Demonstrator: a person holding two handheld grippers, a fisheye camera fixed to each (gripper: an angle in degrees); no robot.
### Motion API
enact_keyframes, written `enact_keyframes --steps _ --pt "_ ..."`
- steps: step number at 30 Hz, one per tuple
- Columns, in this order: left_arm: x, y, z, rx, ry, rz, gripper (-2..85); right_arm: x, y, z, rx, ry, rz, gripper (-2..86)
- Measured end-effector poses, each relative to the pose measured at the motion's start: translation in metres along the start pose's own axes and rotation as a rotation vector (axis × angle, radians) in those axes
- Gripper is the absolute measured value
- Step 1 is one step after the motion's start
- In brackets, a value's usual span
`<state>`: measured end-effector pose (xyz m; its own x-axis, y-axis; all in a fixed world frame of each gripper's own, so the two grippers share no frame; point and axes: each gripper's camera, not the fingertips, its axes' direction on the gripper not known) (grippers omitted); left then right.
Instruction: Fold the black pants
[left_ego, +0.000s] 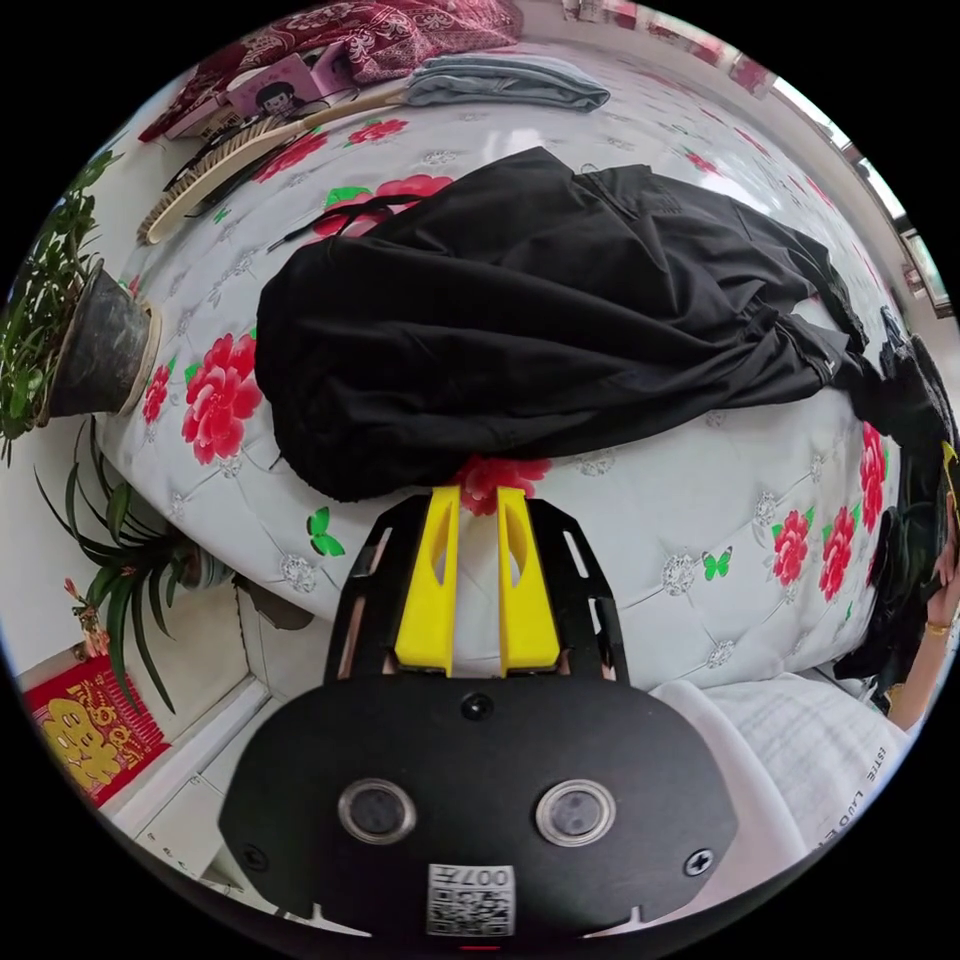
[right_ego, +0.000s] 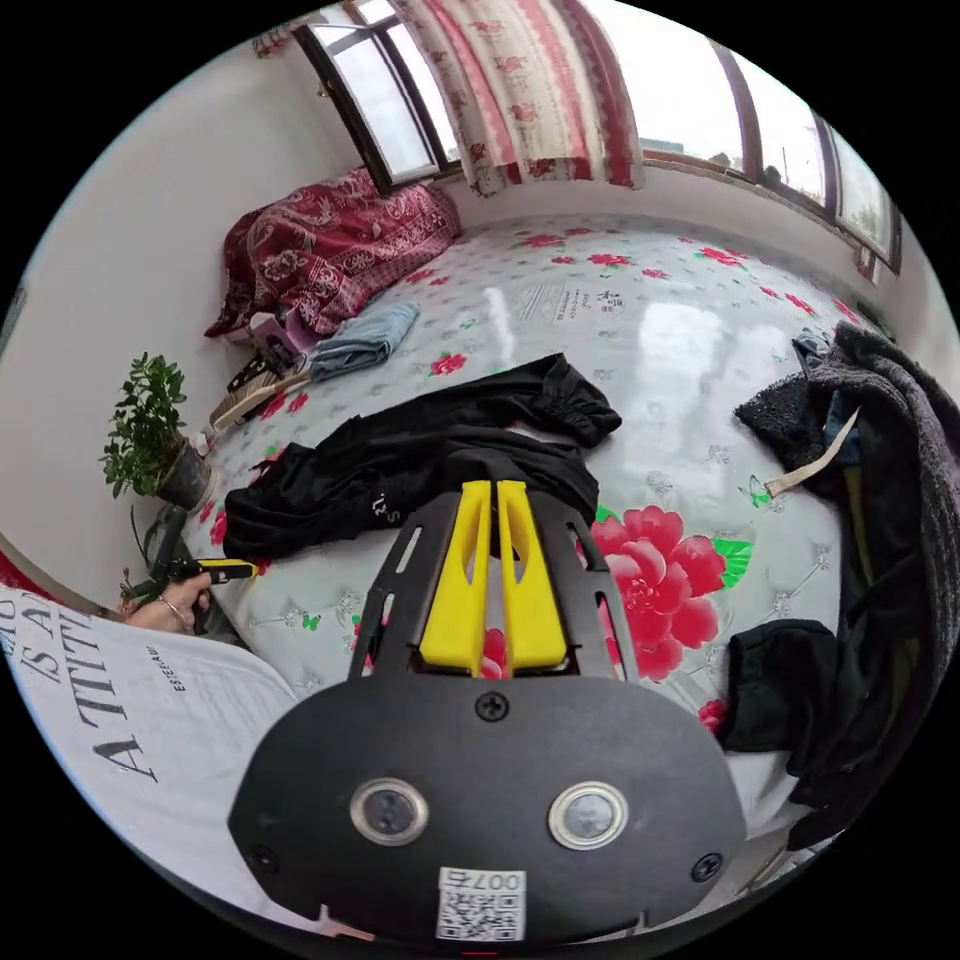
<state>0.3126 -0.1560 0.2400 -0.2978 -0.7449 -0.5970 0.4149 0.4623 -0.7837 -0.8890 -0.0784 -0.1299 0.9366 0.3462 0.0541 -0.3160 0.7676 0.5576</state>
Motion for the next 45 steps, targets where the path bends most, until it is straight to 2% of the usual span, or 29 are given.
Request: enact_keyframes --steps 8,13,16,23,26,33,39,45 --pt "0.002 0.0 0.0 -0.001 -0.011 0.012 6.3 0.064 0.063 -0.138 0.283 -0.13 0.164 -0.3" --pt "0.0 -0.001 0.0 -0.003 -0.013 0.016 6.3 0.104 0.129 -0.202 0.35 0.007 0.305 -0.3" --pt "-0.001 -0.002 0.0 -0.009 -0.012 0.023 6.3 0.117 0.159 -0.211 0.353 0.02 0.378 -0.3" --pt "-0.004 -0.006 0.001 -0.027 -0.012 0.042 5.2 0.112 0.171 -0.207 0.369 0.005 0.356 -0.3" --pt "-0.007 -0.006 0.001 -0.019 -0.041 0.042 0.2 0.108 0.164 -0.206 0.364 0.015 0.338 -0.3" --pt "-0.015 -0.006 0.002 -0.016 -0.029 0.056 -0.9 0.104 0.152 -0.172 0.214 0.112 0.355 -0.3" --pt "-0.022 -0.006 0.002 -0.021 -0.018 0.048 0.1 0.097 0.129 -0.156 0.175 0.104 0.351 -0.3" --pt "-0.036 0.0 -0.017 0.06 0.058 0.049 6.9 0.084 0.098 -0.145 0.134 0.143 0.323 -0.2"
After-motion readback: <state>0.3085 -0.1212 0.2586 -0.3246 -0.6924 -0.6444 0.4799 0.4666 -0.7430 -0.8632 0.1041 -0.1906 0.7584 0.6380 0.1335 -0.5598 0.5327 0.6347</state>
